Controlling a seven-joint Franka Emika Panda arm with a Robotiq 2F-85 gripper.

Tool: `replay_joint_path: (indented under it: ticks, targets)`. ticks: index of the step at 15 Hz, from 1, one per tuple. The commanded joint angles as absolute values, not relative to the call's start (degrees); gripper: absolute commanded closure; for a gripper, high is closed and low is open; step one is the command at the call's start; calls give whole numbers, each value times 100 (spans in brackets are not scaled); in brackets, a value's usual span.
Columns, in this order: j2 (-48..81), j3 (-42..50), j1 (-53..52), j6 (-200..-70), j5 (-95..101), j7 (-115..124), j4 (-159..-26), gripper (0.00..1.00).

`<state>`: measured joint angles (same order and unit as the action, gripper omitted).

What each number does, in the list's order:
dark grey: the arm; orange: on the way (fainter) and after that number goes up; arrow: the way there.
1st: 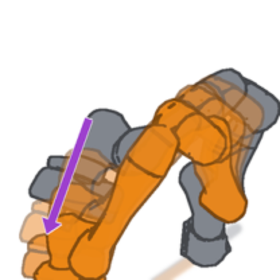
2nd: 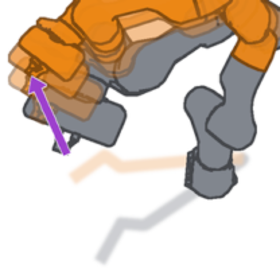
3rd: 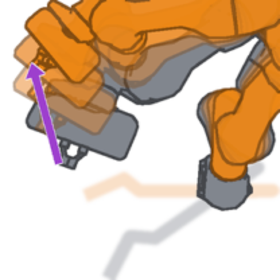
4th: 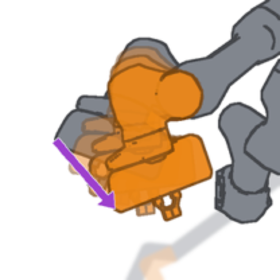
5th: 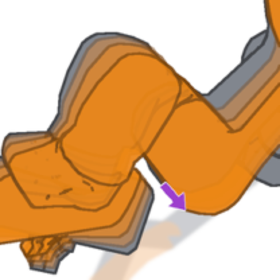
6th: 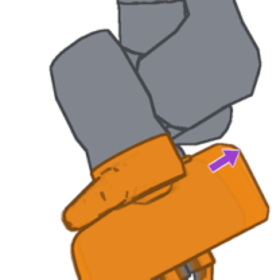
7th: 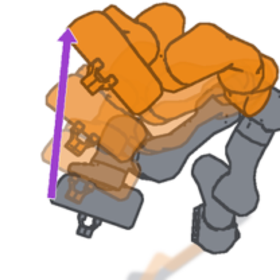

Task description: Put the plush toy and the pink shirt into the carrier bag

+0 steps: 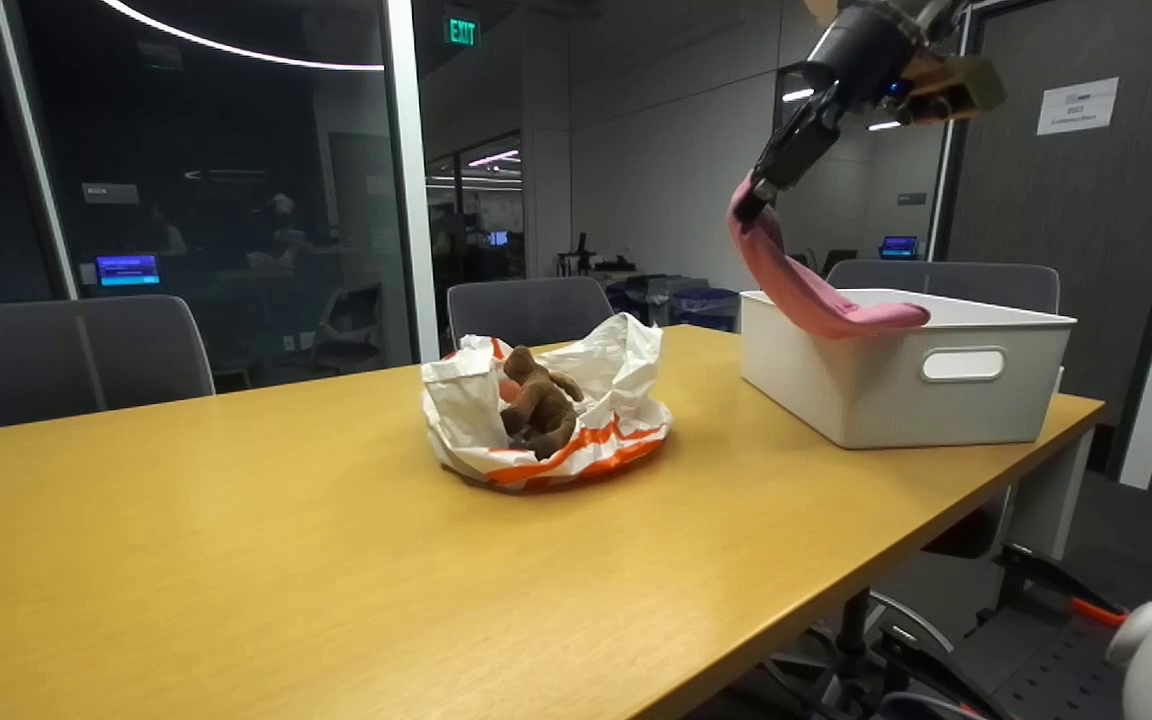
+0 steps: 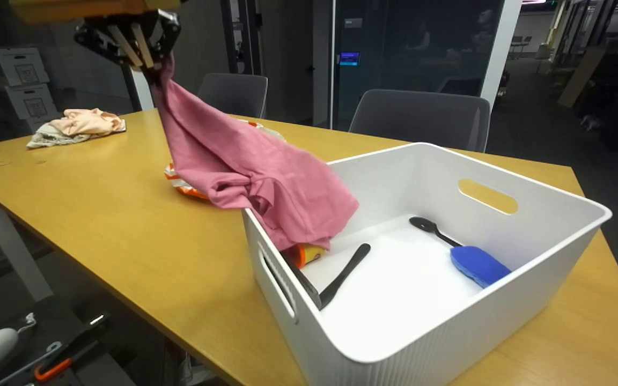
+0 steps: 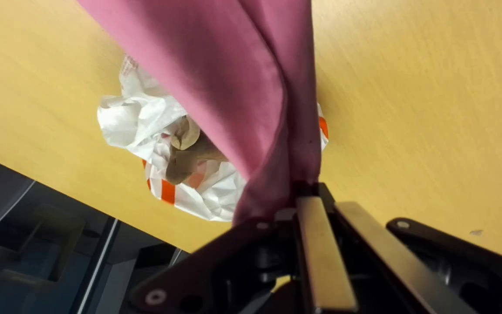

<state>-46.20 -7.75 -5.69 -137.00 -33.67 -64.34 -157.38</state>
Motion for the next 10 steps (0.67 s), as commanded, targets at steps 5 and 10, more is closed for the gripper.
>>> replay_joint_path:
  ticks: [5,10]
  targets:
    - [-2526,-2624,-879,-16885,-5193,-7388,-15997,99]
    - [-1298,-2693,-724,-18027,-5407,-7861,-16017,63]
